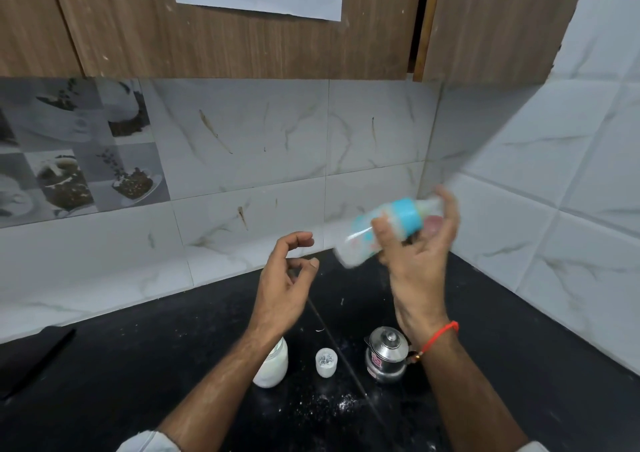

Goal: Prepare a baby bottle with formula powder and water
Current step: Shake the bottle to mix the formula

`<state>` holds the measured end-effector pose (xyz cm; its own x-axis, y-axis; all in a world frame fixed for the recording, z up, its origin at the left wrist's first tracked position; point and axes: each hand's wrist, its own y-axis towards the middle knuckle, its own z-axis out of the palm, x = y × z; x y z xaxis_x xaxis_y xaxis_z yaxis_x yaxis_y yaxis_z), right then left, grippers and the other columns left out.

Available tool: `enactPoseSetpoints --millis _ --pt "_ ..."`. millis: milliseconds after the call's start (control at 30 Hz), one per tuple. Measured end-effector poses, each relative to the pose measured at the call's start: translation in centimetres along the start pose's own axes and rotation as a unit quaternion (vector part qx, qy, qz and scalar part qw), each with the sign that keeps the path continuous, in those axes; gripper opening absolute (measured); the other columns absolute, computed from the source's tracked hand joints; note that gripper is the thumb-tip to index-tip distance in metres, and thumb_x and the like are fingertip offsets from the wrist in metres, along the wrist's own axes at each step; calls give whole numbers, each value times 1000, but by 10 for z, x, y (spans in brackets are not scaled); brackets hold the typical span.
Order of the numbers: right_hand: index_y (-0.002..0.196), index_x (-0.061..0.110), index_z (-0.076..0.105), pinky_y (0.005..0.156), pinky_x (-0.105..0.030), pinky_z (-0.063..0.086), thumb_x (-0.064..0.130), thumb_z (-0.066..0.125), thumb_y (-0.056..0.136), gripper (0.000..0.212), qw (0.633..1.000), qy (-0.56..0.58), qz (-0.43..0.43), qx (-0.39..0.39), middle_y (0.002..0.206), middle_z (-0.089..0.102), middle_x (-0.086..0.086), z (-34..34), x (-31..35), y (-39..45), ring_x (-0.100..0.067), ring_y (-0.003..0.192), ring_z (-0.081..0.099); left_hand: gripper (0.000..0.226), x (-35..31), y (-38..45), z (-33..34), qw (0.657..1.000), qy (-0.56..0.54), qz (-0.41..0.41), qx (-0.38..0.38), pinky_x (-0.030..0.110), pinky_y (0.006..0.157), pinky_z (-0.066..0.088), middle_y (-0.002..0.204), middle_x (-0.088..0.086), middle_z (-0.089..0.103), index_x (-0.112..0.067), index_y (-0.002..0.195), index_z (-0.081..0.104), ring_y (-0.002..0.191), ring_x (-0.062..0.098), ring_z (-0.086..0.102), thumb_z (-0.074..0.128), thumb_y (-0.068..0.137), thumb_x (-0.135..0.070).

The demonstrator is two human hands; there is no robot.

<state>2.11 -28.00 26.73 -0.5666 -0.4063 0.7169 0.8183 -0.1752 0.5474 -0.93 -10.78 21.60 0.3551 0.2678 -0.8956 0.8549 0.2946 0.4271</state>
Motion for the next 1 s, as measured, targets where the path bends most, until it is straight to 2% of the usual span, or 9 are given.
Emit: enactPoseSetpoints --millis 67,200,300,433,533,600,733,867,1000 --pt "143 54 44 87 -38 64 23 91 80 85 999 -6 34 39 113 76 12 -4 -3 -1 -17 105 76 38 0 0 2 1000 0 -3 4 28 83 57 127 -24 64 -43 123 59 93 13 68 66 101 -13" --pt "147 47 38 76 -34 63 36 92 76 90 999 30 34 -23 105 72 29 -9 -3 6 -9 100 76 39 2 1 6 1000 7 -10 6 20 81 54 114 -29 67 -48 123 58 90 15 67 66 102 -16" --pt "146 49 41 82 -27 62 22 91 80 88 999 -25 31 35 110 74 20 -11 -5 2 -14 102 76 41 1 2 9 1000 6 -2 11 19 76 53 125 -28 65 -52 120 58 91 9 67 67 101 -16" --pt "142 55 42 88 -44 64 18 87 85 81 1000 -7 -8 -17 110 69 32 -14 -7 4 -12 110 75 41 2 5 16 1000 -3 2 8 17 73 53 128 -26 64 -51 118 58 90 9 68 67 101 -15" --pt "139 61 43 90 -41 64 21 90 80 85 994 -69 38 75 114 72 16 -17 -7 5 -15 107 76 42 4 5 22 1000 -11 3 16 24 72 54 128 -23 65 -44 121 59 91 9 69 66 100 -9" --pt "143 58 42 91 -39 64 29 93 74 90 992 -80 53 77 116 73 6 -18 -7 4 -20 108 77 41 6 5 24 1000 -9 6 18 27 73 55 129 -22 65 -42 124 59 94 11 70 65 100 -8" --pt "145 52 40 93 -47 64 27 89 80 86 998 -62 -11 3 115 67 19 -21 -7 10 -13 104 75 38 11 3 25 1000 -13 6 12 18 75 51 130 -25 64 -41 123 60 98 10 69 61 103 -9" --pt "148 56 39 91 -41 64 37 89 76 89 969 -194 1 156 113 70 13 -22 -7 4 -19 100 77 38 13 5 23 1000 -5 -4 16 31 91 56 129 -29 63 -36 126 60 99 7 70 56 104 -5" --pt "153 46 35 96 -35 61 33 89 84 89 974 -155 -151 65 138 58 7 -20 -5 0 -24 116 69 39 14 5 20 1000 2 -5 6 37 95 57 128 -29 63 -36 126 60 104 7 72 53 105 -4"
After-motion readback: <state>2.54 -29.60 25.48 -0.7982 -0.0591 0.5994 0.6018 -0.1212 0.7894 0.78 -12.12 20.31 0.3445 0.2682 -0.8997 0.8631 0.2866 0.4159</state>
